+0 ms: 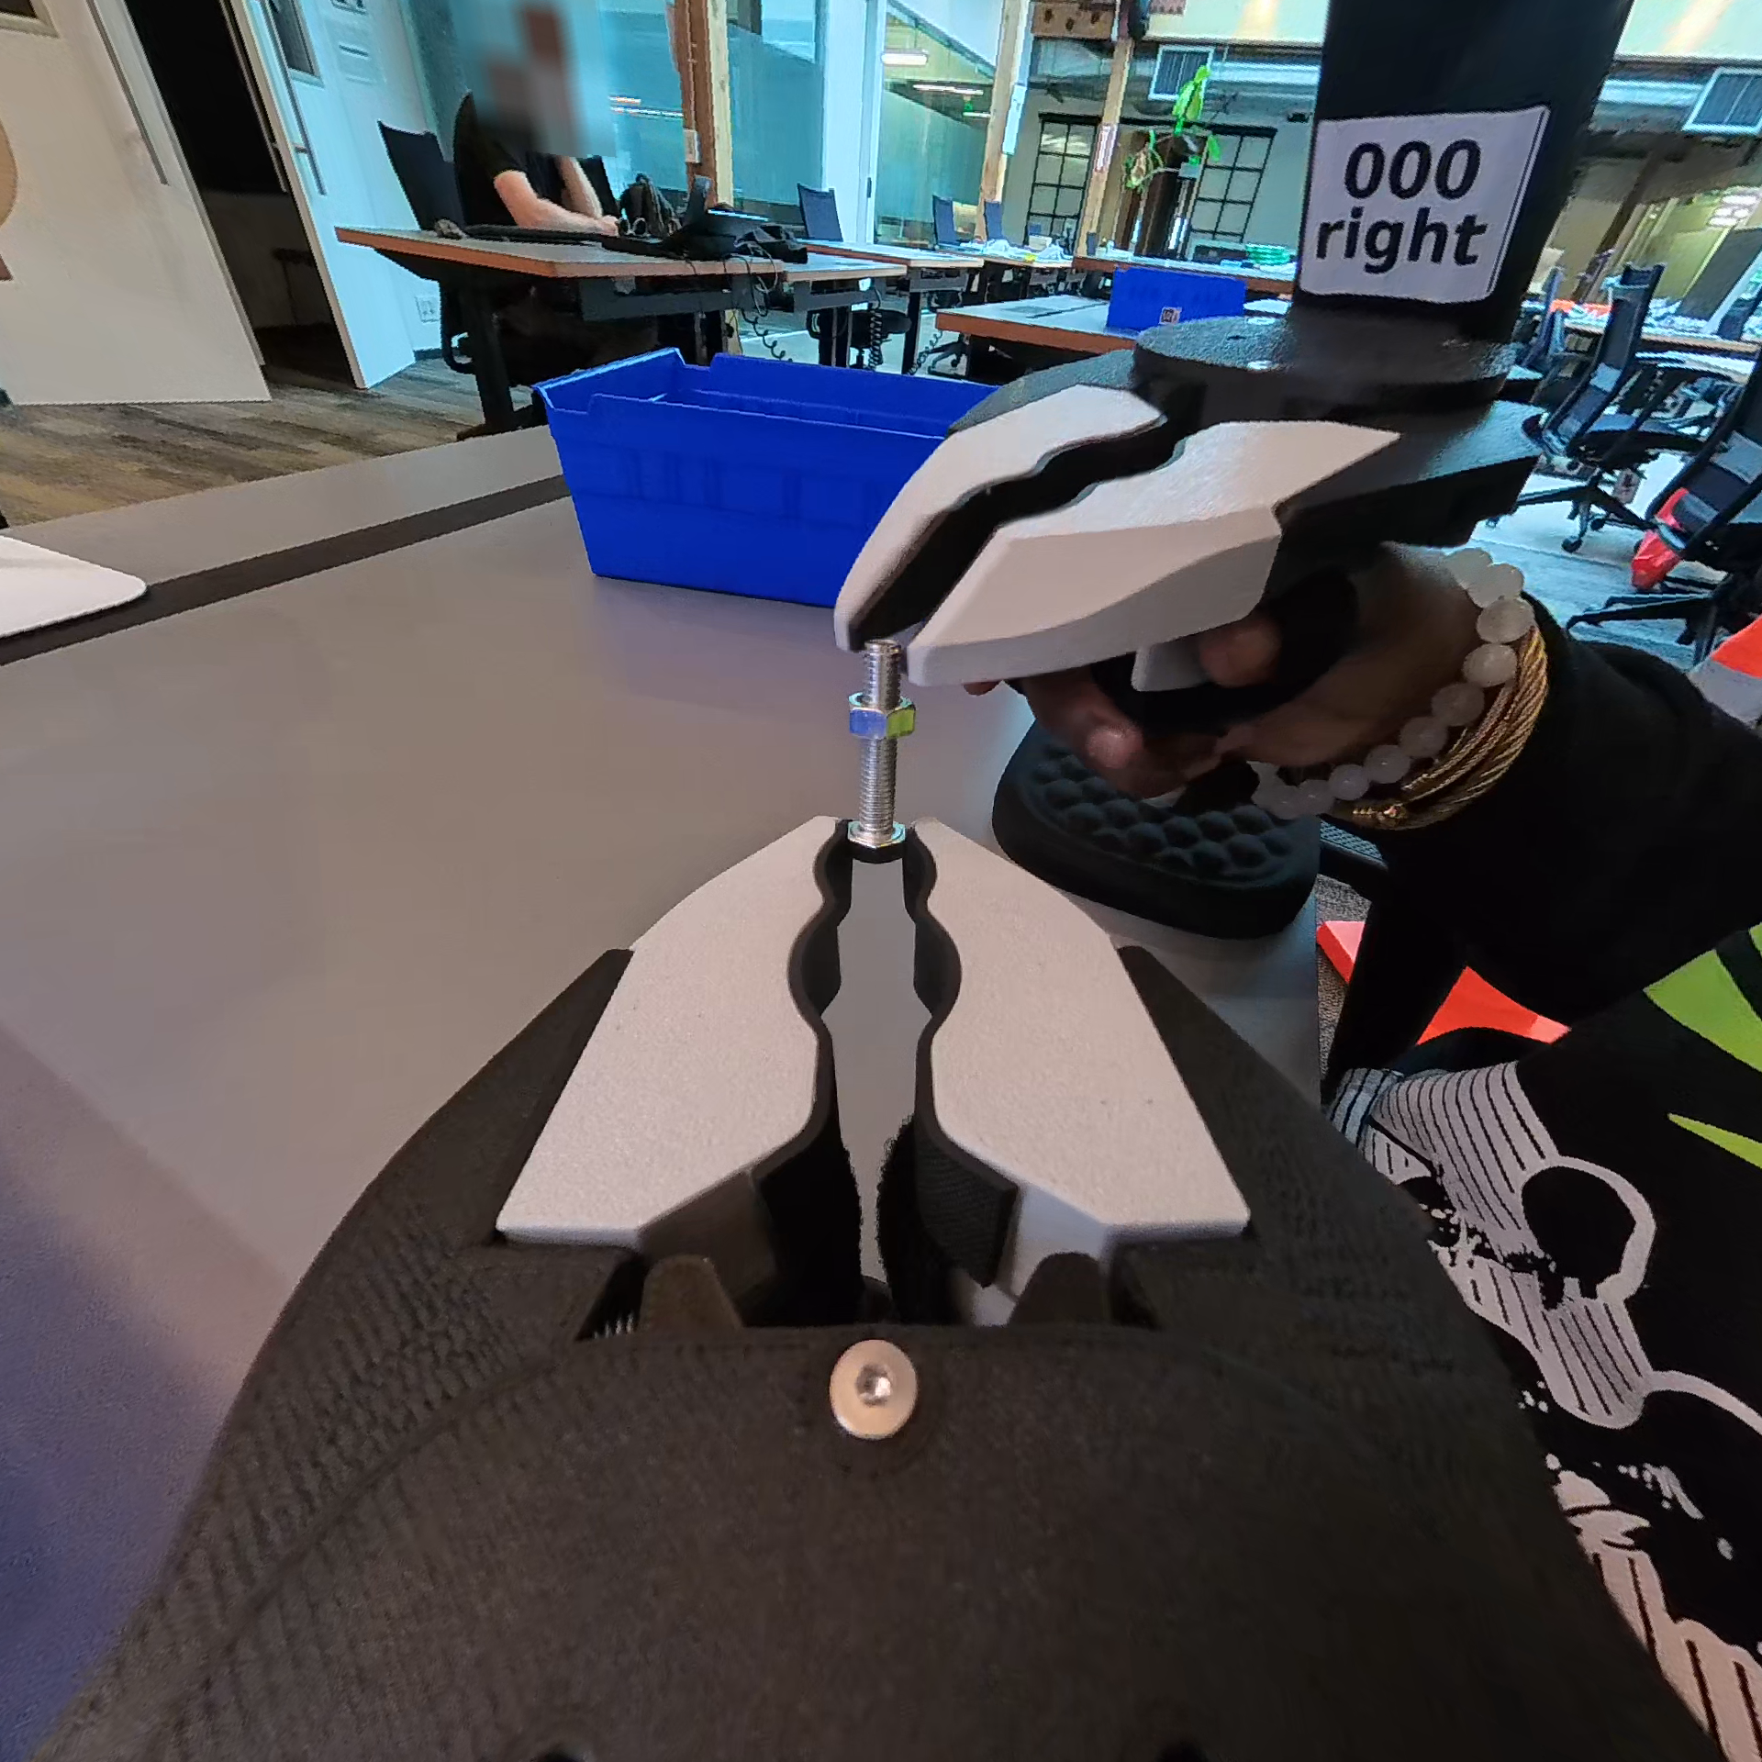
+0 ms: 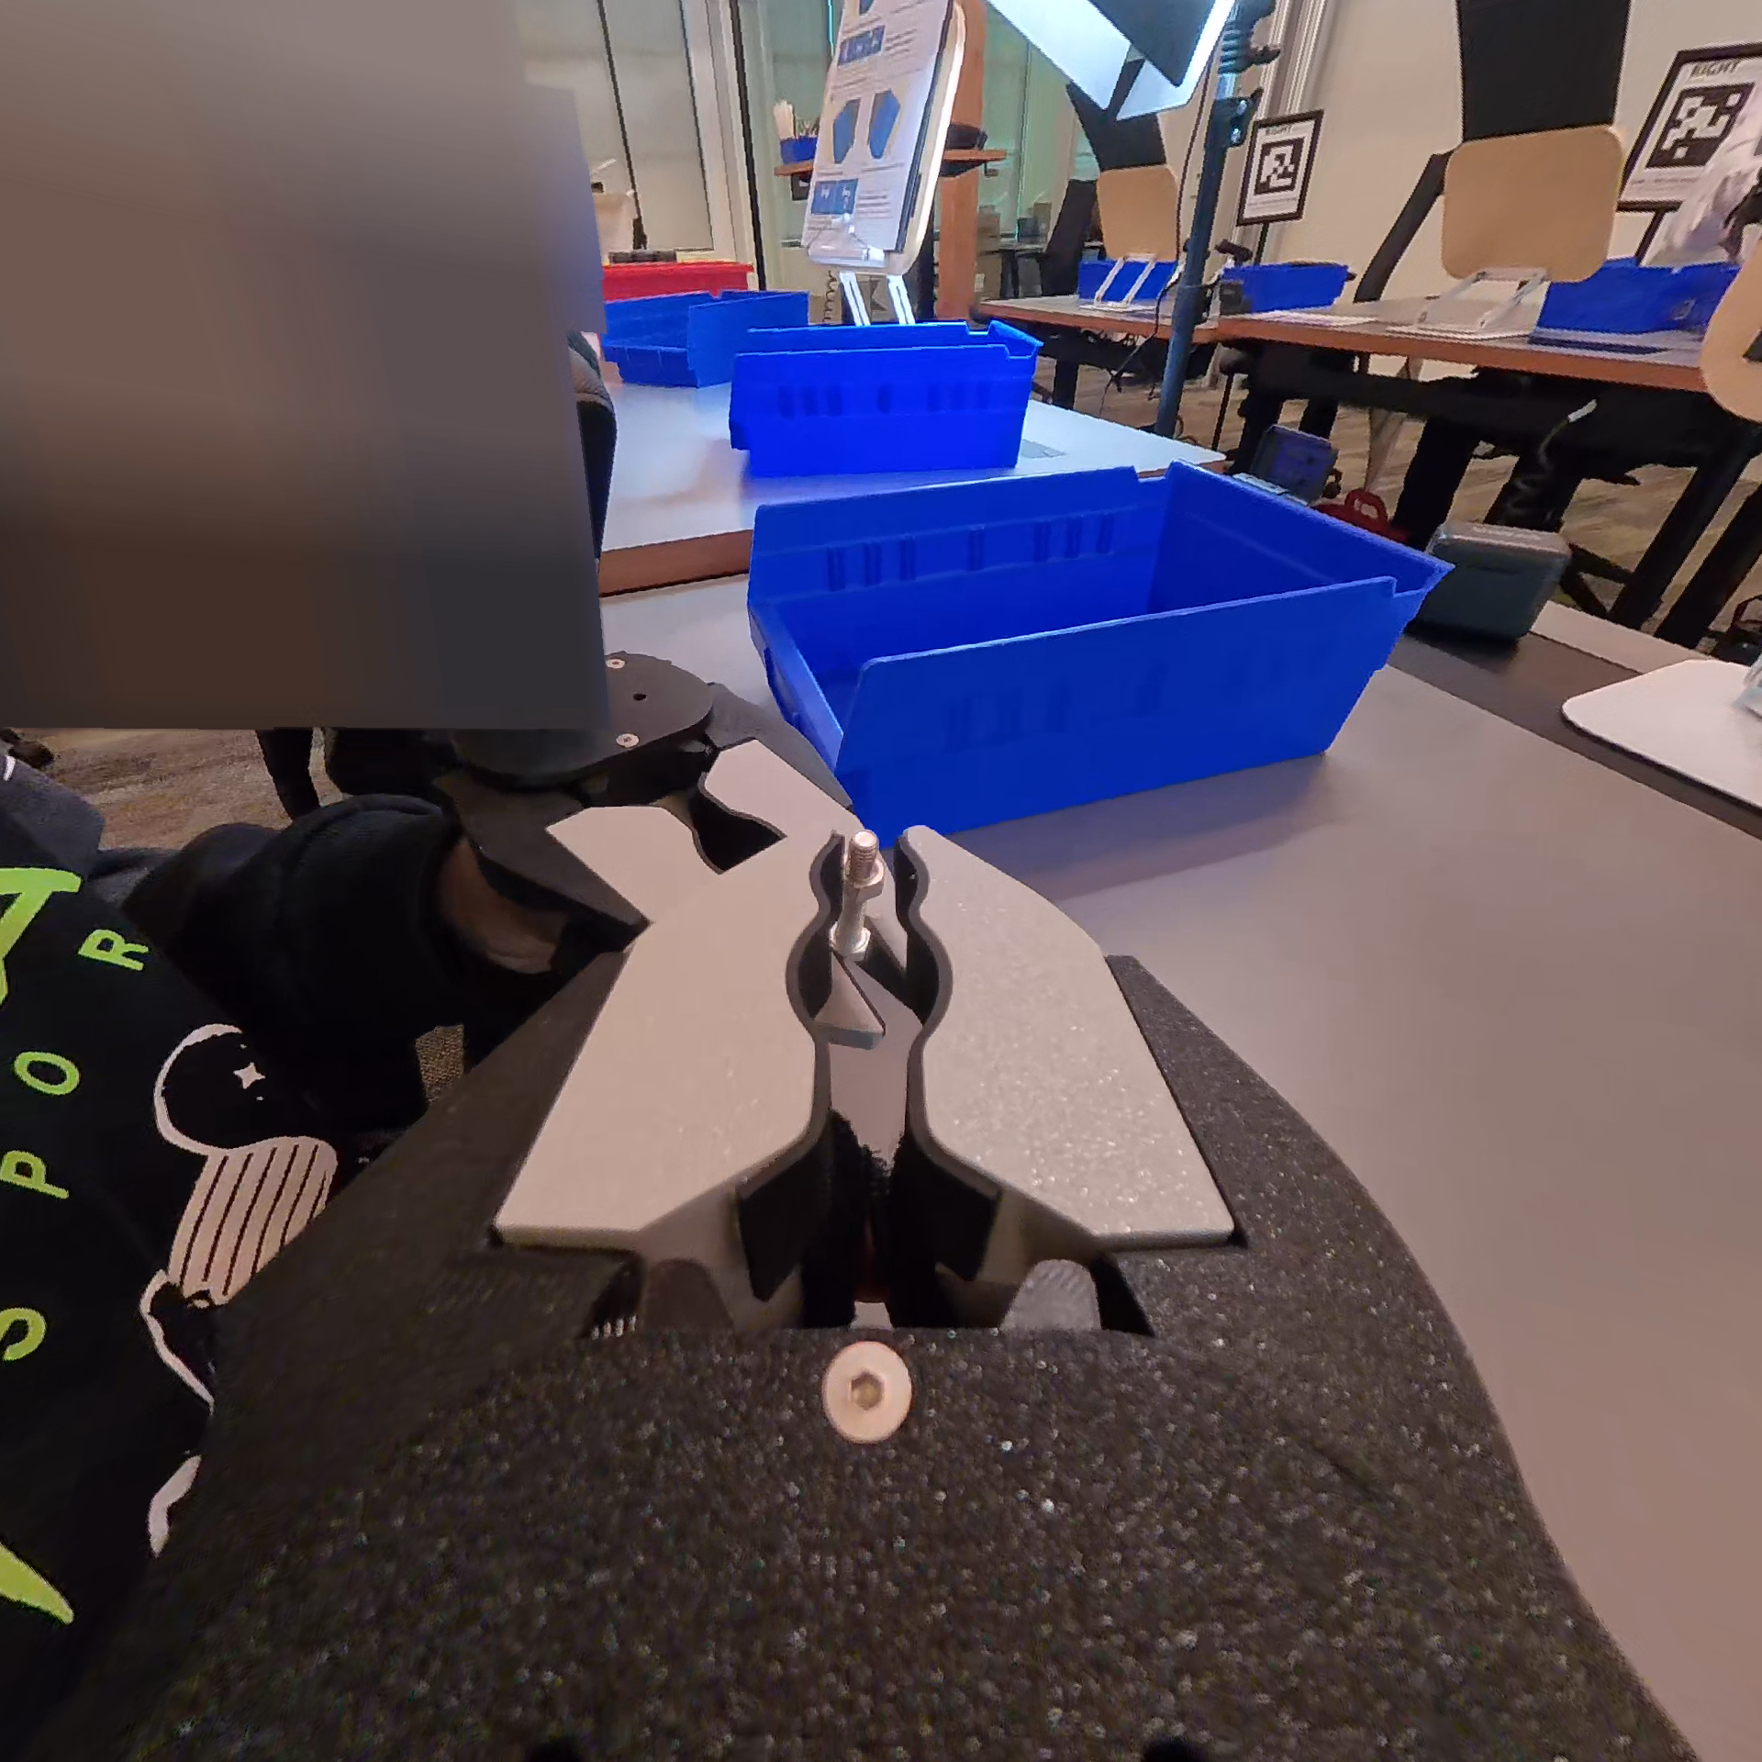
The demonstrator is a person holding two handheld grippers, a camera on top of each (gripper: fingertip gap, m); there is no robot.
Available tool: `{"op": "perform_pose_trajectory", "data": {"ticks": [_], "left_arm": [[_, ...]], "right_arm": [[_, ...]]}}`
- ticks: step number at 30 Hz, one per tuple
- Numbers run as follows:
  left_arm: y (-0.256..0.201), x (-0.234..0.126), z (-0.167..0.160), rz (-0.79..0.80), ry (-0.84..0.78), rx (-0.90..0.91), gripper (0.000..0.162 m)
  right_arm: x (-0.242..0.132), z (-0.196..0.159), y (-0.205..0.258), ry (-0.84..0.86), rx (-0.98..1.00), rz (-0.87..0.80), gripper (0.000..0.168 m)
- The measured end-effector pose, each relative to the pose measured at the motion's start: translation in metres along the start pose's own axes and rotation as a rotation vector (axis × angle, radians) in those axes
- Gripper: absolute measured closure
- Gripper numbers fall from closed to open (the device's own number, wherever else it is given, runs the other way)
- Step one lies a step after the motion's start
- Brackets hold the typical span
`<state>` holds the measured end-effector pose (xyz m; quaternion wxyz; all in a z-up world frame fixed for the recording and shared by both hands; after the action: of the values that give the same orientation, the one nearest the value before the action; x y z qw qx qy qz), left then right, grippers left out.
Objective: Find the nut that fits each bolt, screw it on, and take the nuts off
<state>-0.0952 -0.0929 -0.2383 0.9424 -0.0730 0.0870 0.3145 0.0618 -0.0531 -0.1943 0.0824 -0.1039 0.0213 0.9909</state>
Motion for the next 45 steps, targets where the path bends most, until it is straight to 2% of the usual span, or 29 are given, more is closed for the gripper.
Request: {"op": "perform_pose_trajectory", "data": {"ticks": [10,13,17,25,31,37,45], "left_arm": [[0.000,0.001,0.000,-0.005,0.002,0.006,0.152],[0.001,0.000,0.001,-0.003,-0.004,-0.010,0.136],[0.004,-0.003,0.001,-0.017,-0.035,-0.042,0.131],[0.007,-0.006,0.002,-0.022,-0.078,-0.072,0.130],[0.008,-0.007,0.002,-0.021,-0.086,-0.086,0.130],[0.011,-0.007,0.001,-0.027,-0.085,-0.120,0.130],[0.013,-0.008,0.001,-0.028,-0.095,-0.136,0.130]], "right_arm": [[0.000,0.000,0.000,0.012,-0.028,0.004,0.162],[-0.008,0.002,-0.005,0.000,-0.023,-0.026,0.163],[-0.034,0.007,-0.026,0.015,-0.048,-0.165,0.163],[-0.145,0.020,-0.121,0.073,-0.021,-0.615,0.162],[-0.214,-0.007,-0.214,0.239,0.119,-0.913,0.162],[-0.230,-0.048,-0.281,0.455,0.281,-1.049,0.162],[-0.229,-0.075,-0.320,0.595,0.398,-1.122,0.162]]}}
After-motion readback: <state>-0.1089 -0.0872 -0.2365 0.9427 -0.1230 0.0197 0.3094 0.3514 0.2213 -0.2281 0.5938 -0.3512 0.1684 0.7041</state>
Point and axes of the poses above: each gripper's, where its closed fingertips meet, x out along the fingers, z out of its top, y = z × x across the jaws, the point moved 10 cm from there along -x, back along the fingers, and after that the axes turned 4 degrees about y, right-handed, at the moved point
